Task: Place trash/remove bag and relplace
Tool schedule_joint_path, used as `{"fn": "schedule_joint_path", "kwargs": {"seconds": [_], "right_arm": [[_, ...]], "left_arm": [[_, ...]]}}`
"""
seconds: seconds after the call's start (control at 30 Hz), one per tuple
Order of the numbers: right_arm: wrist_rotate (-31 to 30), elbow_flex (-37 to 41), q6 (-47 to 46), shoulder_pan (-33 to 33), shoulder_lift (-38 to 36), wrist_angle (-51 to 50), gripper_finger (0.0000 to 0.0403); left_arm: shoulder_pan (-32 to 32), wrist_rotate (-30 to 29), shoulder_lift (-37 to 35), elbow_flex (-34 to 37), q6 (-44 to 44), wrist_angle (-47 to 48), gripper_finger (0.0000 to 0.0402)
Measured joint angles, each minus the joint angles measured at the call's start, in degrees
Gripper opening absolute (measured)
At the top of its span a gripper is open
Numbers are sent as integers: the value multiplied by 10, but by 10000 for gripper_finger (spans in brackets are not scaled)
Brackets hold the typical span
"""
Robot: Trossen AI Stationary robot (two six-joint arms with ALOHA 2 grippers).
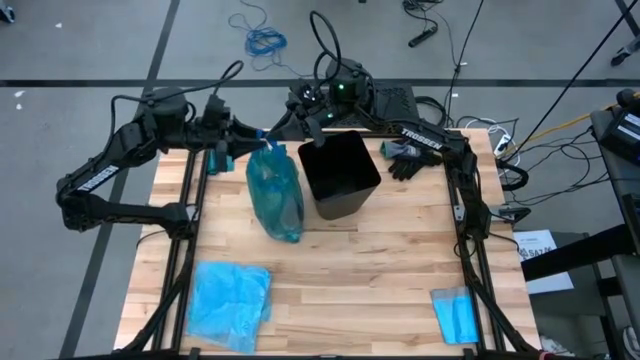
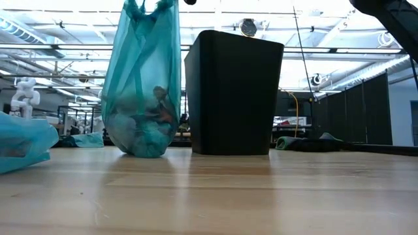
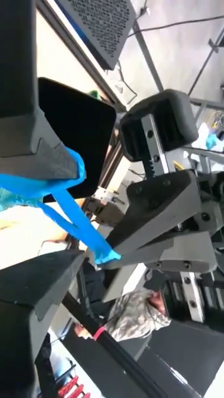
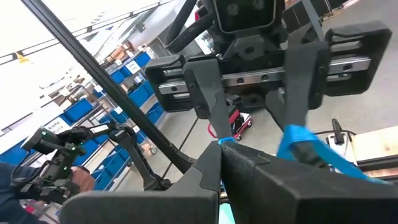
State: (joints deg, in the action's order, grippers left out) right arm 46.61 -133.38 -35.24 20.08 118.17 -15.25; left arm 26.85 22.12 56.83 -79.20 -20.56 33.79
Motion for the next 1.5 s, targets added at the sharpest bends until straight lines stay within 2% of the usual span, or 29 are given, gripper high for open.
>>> {"fn": "schedule_joint_path", "kwargs": {"seconds": [0.27,0.43,0.53,0.6,0.67,0.7,0.83,0.97,1.1,1.2,1.3,1.43,1.5], "right_arm": [[0,0,0,0,0,-1,0],[2,0,1,0,0,-1,0],[3,0,2,0,0,-2,0],[3,0,5,1,0,-7,0],[2,0,10,0,0,-18,0],[0,0,10,0,0,-24,0],[0,0,7,2,0,-31,6],[32,1,37,4,-3,-26,45],[88,1,42,11,-4,-46,110],[103,1,60,19,-5,-105,162],[57,1,104,30,-14,-192,197],[-111,0,213,50,-41,-332,211],[-177,-1,249,63,-48,-396,211]], "left_arm": [[-6,18,31,0,1,-16,192],[-12,1,46,0,5,-39,186],[-12,-22,47,0,5,-39,149],[-12,-32,47,0,14,-39,101],[-12,-29,46,0,22,-39,37],[-12,-27,46,0,27,-40,20],[-12,-27,43,0,30,-38,3],[-12,-27,42,0,34,-19,2],[-12,-29,40,0,44,-3,1],[-10,-46,37,0,47,22,1],[-9,-67,31,0,49,47,1],[-9,-84,12,0,55,76,1],[-10,-93,2,0,59,88,0]]}}
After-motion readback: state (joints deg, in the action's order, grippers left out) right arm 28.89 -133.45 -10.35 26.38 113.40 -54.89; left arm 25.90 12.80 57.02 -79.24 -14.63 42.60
